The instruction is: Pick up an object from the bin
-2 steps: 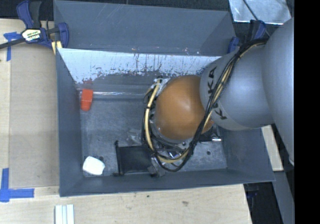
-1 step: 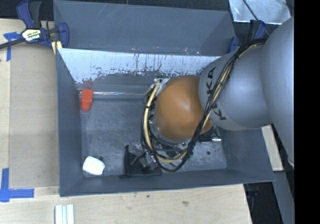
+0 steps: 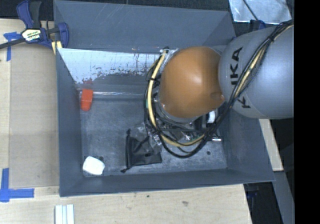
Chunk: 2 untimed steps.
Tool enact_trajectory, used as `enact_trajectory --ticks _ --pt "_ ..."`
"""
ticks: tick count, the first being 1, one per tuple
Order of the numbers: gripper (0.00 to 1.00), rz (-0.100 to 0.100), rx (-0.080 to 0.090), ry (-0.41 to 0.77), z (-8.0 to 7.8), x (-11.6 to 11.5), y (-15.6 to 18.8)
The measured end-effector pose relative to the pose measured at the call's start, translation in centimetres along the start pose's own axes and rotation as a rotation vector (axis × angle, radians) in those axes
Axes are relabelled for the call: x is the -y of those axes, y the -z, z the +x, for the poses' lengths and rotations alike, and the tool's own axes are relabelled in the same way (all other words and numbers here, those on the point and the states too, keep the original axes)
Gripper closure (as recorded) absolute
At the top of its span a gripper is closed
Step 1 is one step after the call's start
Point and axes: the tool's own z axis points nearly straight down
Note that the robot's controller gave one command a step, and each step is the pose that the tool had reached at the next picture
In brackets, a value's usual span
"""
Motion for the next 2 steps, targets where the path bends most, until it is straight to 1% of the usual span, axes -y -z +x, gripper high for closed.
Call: enact_trajectory --ticks 1,2 --pt "1.00 0.001 0.001 0.027 -2.0 0.1 8.1" --pt "1.00 -0.002 -0.005 0.103 -5.1 1.5 5.5"
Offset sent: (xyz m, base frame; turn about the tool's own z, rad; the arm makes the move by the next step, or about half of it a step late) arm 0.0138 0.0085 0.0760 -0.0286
